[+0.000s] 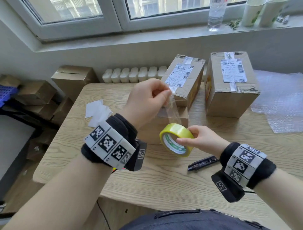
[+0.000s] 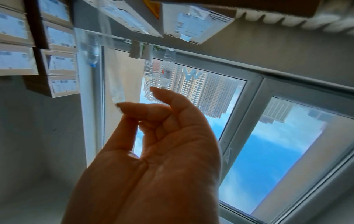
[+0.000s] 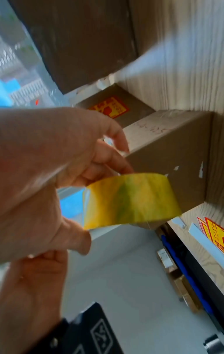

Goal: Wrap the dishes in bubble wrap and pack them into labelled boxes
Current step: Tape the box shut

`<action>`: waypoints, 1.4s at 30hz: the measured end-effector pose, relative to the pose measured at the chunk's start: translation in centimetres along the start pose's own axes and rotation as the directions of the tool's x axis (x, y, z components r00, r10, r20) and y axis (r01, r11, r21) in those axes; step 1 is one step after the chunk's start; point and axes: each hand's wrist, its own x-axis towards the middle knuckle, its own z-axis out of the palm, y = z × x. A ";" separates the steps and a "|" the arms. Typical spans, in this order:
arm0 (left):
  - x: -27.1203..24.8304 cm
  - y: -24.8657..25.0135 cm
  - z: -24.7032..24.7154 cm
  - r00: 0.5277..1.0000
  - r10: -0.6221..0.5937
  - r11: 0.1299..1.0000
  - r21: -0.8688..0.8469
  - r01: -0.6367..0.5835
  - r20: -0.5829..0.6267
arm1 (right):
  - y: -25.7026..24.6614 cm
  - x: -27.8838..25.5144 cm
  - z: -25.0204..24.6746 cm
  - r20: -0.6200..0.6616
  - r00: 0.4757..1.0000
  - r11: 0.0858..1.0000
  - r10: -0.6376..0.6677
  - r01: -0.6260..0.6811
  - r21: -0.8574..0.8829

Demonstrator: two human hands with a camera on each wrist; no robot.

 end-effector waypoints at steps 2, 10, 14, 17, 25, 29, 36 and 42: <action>0.7 -0.9 -0.7 0.993 -0.108 0.993 -0.053 0.105 -0.052 | 0.0 -0.3 -1.0 0.008 1.000 0.999 -0.023 0.022 0.040; -0.8 -7.2 -1.5 0.883 -0.450 0.875 -0.260 0.408 -0.131 | -1.0 -0.3 -5.6 -0.212 0.967 0.981 -0.138 0.163 0.107; -2.6 -11.8 -3.2 0.711 -0.660 0.714 -0.496 0.494 -0.241 | 0.0 -0.3 -7.0 -0.304 0.940 0.947 -0.156 0.055 -0.317; -3.4 -13.7 -3.8 0.725 -0.648 0.726 -0.477 0.496 -0.234 | 0.4 -0.3 -7.1 -0.347 0.932 0.888 -0.102 -0.071 -0.453; -2.5 -15.1 -3.2 0.776 -0.600 0.755 -0.460 0.468 -0.194 | -1.3 0.6 -6.8 -0.462 0.887 0.822 -0.020 -0.248 -0.512; -2.4 -15.7 -3.1 0.798 -0.546 0.822 -0.343 0.454 -0.253 | -1.6 0.7 -6.1 -0.457 0.889 0.787 0.016 -0.294 -0.543; -1.7 -17.0 -3.3 0.816 -0.499 0.865 -0.229 0.447 -0.292 | -2.5 1.4 -4.9 -0.474 0.881 0.769 0.016 -0.313 -0.557; -1.1 -18.5 -2.6 0.822 -0.485 0.874 -0.121 0.471 -0.299 | -2.4 2.6 -4.8 -0.478 0.878 0.694 0.015 -0.353 -0.627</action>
